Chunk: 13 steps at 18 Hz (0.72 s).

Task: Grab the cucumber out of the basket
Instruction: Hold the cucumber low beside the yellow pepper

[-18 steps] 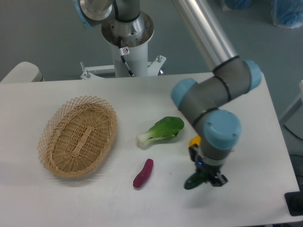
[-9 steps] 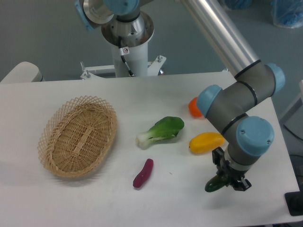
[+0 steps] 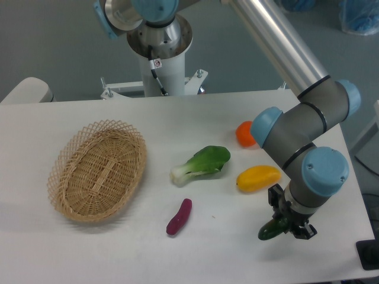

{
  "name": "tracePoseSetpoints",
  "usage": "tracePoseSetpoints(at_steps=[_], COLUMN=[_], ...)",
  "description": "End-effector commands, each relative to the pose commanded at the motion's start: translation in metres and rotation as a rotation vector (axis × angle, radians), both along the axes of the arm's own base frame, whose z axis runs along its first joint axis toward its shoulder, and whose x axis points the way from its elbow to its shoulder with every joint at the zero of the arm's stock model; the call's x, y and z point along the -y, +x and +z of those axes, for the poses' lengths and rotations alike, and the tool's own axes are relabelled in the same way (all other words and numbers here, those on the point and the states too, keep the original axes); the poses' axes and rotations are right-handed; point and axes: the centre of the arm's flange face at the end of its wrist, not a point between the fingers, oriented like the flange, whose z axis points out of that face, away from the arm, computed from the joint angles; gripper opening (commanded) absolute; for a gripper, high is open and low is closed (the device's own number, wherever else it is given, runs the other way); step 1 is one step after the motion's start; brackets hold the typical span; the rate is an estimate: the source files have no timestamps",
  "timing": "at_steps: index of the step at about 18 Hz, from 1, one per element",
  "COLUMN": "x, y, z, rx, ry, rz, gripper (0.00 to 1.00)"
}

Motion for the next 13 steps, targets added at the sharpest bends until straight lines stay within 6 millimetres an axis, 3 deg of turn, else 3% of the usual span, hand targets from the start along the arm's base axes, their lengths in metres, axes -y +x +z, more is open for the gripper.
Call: tracePoseSetpoints(at_steps=[13], x=[-0.0033], y=[-0.0039], z=[-0.0023], rx=[-0.002], ry=[0.009], rz=[-0.026], gripper=[0.32])
